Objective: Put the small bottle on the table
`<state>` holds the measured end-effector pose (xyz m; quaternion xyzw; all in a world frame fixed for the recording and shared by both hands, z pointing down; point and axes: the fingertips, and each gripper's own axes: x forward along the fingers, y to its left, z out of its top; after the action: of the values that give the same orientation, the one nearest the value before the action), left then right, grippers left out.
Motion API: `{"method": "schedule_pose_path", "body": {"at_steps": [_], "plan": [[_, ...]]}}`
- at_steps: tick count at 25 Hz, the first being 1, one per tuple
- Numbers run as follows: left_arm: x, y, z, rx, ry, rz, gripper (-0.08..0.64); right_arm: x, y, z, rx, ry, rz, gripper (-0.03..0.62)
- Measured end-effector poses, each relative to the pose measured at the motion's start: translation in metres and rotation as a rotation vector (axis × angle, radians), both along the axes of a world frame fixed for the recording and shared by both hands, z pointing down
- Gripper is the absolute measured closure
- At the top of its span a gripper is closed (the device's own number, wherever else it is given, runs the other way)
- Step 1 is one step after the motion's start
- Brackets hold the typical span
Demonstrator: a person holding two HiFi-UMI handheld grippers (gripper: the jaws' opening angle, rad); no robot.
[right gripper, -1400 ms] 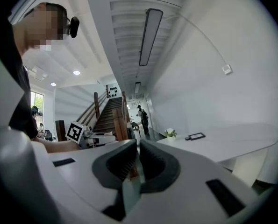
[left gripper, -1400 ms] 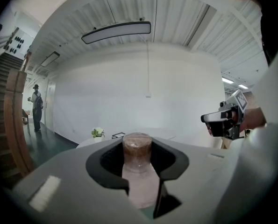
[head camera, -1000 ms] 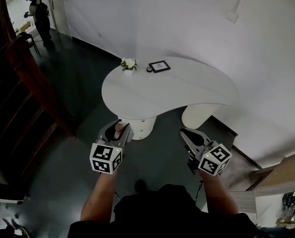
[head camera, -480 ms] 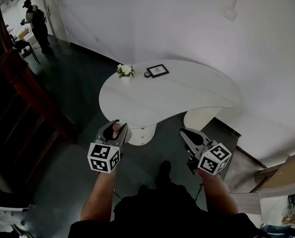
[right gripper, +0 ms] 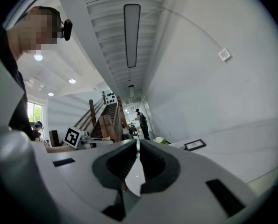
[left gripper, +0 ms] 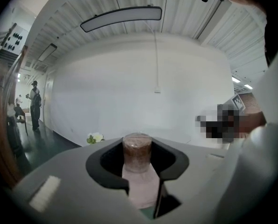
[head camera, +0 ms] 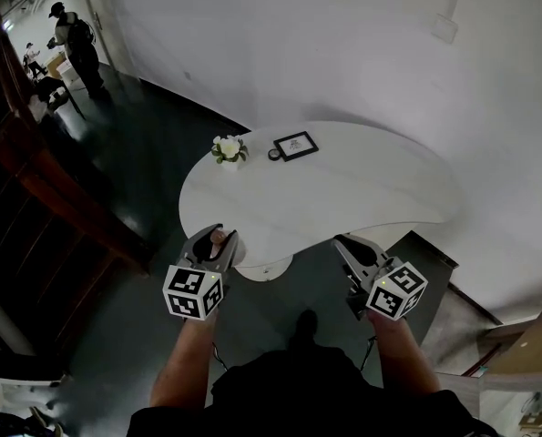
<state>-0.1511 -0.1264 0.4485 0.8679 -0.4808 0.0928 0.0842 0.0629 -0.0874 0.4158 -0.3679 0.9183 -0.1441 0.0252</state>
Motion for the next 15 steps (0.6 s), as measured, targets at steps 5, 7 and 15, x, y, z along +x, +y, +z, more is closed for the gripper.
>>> {"method": "schedule_pose_path", "body": {"at_steps": [5,7,15], "plan": [[0.026,-0.041,0.001,-0.018,-0.025,-0.020,0.419,0.024,-0.049,0.008,-0.025,-0.023,-0.033,0.580],[0.037,-0.055,0.000,-0.025,-0.029,-0.025,0.419,0.035,-0.066,0.009,-0.028,-0.028,-0.044,0.580],[0.076,-0.092,0.004,-0.049,-0.013,-0.029,0.419,0.065,-0.109,0.022,-0.056,-0.049,-0.072,0.580]]}}
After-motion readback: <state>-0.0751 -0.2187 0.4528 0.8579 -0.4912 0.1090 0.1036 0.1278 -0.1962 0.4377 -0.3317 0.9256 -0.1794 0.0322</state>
